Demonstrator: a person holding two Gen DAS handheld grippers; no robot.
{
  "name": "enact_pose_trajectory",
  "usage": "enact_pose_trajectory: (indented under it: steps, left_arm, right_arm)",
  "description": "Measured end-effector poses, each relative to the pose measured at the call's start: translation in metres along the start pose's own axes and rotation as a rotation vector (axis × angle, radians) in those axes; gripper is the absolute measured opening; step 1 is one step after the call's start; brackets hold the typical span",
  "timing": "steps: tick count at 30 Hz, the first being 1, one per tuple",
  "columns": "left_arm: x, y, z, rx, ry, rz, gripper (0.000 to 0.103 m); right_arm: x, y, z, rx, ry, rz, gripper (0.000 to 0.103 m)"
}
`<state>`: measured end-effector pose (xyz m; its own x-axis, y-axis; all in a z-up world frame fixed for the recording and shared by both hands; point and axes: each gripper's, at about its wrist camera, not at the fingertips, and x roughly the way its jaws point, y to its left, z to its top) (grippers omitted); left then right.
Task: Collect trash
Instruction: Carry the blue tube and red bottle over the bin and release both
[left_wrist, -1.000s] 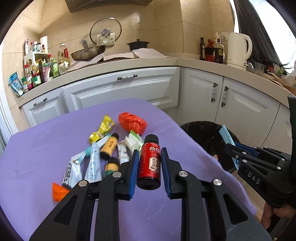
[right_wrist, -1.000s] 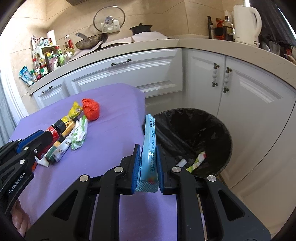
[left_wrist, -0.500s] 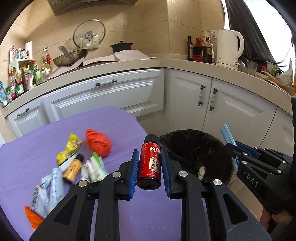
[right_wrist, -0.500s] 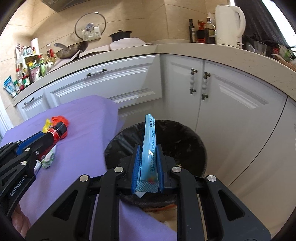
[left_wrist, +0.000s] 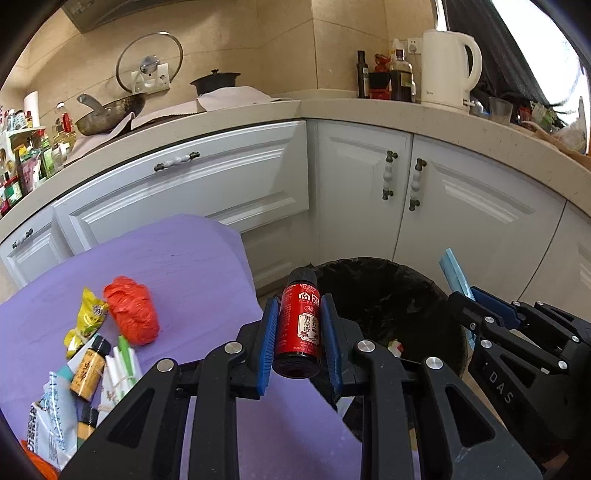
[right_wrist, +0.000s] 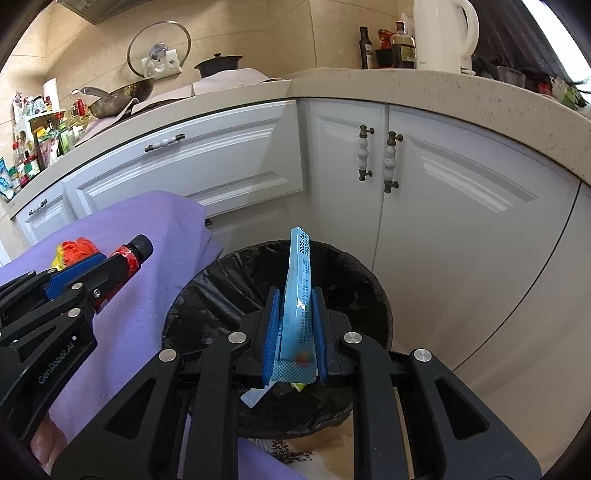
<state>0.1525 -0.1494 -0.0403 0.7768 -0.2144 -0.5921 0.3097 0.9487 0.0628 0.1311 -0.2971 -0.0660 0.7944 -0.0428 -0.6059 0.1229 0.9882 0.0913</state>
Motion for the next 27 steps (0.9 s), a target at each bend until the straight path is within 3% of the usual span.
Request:
enact_pose_trajectory:
  steps: [9, 10, 12, 13, 14, 27]
  left_arm:
    - [0.023, -0.008, 0.006, -0.001, 0.033, -0.007, 0.025]
    - [0.024, -0.008, 0.007, -0.003, 0.037, -0.009, 0.027]
    - [0.026, -0.008, 0.009, -0.004, 0.038, -0.011, 0.034]
    - [0.026, -0.008, 0.009, -0.004, 0.035, -0.004, 0.043]
    - [0.026, -0.007, 0.01, -0.008, 0.031, -0.001, 0.046]
    - [-0.003, 0.021, 0.002, -0.048, 0.014, 0.042, 0.05]
  right_arm:
    - [0.016, -0.006, 0.002, 0.008, 0.01, 0.001, 0.02]
    - [0.017, -0.006, 0.002, 0.013, 0.01, 0.001, 0.029]
    - [0.019, -0.008, 0.003, 0.021, 0.008, -0.003, 0.034]
    - [0.018, -0.008, 0.003, 0.023, 0.005, -0.006, 0.034]
    - [0.019, -0.008, 0.004, 0.022, 0.006, -0.007, 0.034]
    - [0.005, 0.012, -0.001, 0.014, 0.017, 0.024, 0.034]
